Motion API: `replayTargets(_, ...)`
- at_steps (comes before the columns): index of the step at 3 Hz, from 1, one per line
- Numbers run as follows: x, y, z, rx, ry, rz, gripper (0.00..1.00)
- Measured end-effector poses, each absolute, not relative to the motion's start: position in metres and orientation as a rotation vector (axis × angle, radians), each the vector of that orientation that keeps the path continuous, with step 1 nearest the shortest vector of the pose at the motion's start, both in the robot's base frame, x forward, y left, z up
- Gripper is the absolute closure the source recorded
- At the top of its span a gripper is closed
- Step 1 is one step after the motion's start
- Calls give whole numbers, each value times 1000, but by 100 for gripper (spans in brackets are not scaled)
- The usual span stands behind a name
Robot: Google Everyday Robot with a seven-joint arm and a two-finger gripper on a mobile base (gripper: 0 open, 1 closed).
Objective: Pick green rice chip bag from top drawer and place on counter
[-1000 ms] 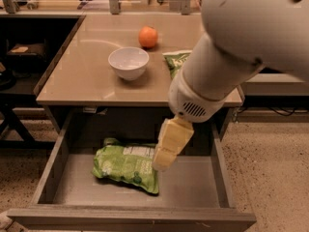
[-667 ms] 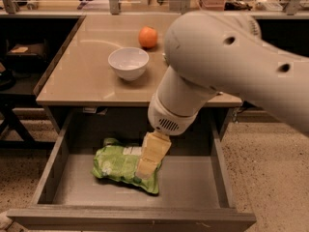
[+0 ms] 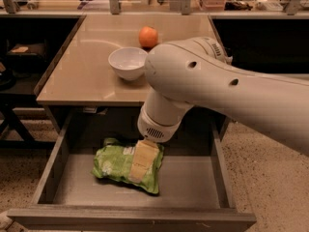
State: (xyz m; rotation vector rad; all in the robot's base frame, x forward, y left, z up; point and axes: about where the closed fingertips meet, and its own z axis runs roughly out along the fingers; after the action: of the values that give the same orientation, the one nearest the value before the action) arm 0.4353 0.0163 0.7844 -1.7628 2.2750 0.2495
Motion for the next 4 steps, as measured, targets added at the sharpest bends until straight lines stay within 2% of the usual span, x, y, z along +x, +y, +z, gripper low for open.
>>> replayTargets(4, 468, 84, 676, -1658, 2255, 285, 0)
